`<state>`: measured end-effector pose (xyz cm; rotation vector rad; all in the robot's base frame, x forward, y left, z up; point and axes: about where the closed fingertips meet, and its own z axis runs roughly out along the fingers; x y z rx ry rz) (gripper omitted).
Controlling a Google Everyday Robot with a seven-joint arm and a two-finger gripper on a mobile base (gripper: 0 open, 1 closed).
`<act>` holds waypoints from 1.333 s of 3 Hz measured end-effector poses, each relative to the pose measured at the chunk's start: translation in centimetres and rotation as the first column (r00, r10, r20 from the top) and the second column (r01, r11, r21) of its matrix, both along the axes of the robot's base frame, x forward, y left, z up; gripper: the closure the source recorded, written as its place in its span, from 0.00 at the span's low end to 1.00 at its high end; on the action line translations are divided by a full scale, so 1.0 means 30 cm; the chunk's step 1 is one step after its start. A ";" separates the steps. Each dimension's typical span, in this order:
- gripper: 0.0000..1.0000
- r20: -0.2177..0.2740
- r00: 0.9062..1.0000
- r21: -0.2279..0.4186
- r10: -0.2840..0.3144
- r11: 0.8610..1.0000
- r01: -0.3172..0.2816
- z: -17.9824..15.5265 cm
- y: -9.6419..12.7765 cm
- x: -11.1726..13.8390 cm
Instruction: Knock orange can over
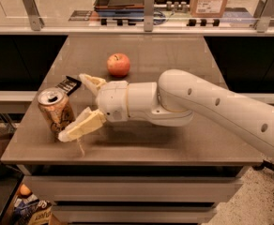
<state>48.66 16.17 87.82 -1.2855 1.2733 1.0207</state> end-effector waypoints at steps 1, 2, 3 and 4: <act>0.18 -0.003 1.000 0.017 0.007 1.000 -0.007 -0.009 0.029 -0.007; 0.41 -0.007 1.000 0.019 0.010 1.000 -0.010 -0.021 0.051 -0.021; 0.65 -0.006 1.000 0.018 0.014 1.000 -0.014 -0.018 0.057 -0.025; 0.87 -0.004 1.000 0.018 0.018 1.000 -0.018 -0.015 0.062 -0.030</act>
Offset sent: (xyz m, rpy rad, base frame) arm -0.0087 0.0191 -0.0129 0.0211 0.0162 0.0055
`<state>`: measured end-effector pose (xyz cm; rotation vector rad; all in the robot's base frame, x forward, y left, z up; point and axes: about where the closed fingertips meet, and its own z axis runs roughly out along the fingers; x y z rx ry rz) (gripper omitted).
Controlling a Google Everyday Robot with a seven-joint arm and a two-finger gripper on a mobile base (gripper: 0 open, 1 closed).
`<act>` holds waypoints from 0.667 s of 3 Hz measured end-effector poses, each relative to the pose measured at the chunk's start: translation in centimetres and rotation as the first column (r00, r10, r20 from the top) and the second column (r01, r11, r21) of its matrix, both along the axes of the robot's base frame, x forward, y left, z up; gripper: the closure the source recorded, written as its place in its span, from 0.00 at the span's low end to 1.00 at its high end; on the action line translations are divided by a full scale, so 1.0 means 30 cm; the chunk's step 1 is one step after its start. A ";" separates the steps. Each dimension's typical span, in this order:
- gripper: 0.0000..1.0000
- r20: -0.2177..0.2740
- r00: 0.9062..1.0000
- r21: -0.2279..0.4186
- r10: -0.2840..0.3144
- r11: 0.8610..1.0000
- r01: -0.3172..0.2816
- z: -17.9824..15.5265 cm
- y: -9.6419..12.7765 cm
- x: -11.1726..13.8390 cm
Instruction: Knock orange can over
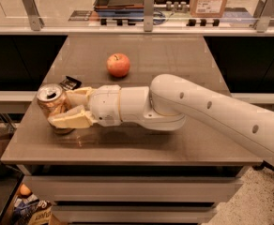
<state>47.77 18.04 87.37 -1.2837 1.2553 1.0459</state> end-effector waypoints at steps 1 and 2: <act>1.00 0.001 1.000 0.000 0.003 1.000 -0.003 0.003 0.006 -0.004; 1.00 0.001 1.000 0.000 0.004 1.000 -0.004 0.003 0.006 -0.004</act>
Offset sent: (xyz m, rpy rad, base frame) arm -0.0012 0.0016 0.0008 -0.0002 -0.0014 0.0034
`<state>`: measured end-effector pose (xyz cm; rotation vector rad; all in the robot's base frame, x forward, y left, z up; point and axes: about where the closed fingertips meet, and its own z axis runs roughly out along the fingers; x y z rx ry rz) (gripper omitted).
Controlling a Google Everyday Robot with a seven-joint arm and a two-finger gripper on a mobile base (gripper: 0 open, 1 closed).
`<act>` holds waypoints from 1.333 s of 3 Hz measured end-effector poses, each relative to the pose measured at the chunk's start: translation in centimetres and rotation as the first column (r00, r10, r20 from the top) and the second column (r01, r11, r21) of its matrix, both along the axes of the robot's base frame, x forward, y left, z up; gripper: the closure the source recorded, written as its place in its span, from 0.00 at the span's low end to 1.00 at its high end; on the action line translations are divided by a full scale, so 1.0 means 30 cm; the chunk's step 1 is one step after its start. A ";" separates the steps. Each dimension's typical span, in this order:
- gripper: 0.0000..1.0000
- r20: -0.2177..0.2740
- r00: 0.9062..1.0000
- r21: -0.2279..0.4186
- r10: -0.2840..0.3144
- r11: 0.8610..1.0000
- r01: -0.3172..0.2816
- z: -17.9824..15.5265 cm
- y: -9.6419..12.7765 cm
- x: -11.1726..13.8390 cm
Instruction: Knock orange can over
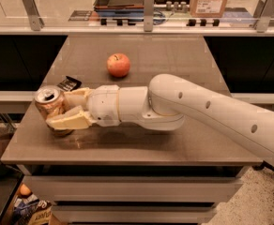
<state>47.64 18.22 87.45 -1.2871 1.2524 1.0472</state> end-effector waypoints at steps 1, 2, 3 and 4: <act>1.00 -0.008 1.000 -0.027 -0.019 0.999 0.018 0.025 -0.029 0.012; 1.00 -0.018 0.997 -0.084 -0.075 0.994 0.073 0.059 -0.092 0.025; 1.00 -0.026 0.990 -0.136 -0.136 0.982 0.132 0.080 -0.155 0.027; 1.00 -0.030 0.981 -0.201 -0.192 0.962 0.183 0.090 -0.202 0.023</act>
Offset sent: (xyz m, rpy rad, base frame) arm 0.0141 -0.0585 0.0319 -0.1615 0.0402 -0.1603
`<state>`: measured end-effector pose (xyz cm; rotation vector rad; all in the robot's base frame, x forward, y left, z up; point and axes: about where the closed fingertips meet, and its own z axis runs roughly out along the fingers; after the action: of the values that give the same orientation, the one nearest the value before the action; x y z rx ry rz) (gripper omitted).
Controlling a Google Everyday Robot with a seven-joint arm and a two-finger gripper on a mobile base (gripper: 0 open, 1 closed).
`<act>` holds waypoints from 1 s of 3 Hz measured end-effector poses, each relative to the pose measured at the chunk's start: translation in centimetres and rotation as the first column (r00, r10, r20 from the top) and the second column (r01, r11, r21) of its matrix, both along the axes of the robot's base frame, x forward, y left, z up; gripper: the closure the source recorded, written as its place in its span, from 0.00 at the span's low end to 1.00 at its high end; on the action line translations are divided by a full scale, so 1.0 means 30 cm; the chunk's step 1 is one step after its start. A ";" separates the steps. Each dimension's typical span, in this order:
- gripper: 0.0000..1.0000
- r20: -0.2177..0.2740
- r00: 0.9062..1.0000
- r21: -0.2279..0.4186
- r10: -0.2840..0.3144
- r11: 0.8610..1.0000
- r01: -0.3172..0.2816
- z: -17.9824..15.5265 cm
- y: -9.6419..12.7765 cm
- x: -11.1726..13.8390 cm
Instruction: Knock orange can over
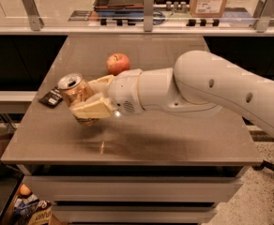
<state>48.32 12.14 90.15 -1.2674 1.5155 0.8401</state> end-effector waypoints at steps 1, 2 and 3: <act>1.00 0.011 0.998 -0.127 -0.063 0.990 0.064 0.008 -0.040 0.000; 1.00 0.037 0.995 -0.258 -0.094 0.961 0.101 0.023 -0.069 0.015; 1.00 0.027 0.994 -0.364 -0.109 0.925 0.112 0.024 -0.088 0.039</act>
Offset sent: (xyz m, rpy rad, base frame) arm 0.0126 -0.0430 -0.0004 -0.4294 0.1272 -0.2292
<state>49.50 9.50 90.87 -1.4307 1.7767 0.4911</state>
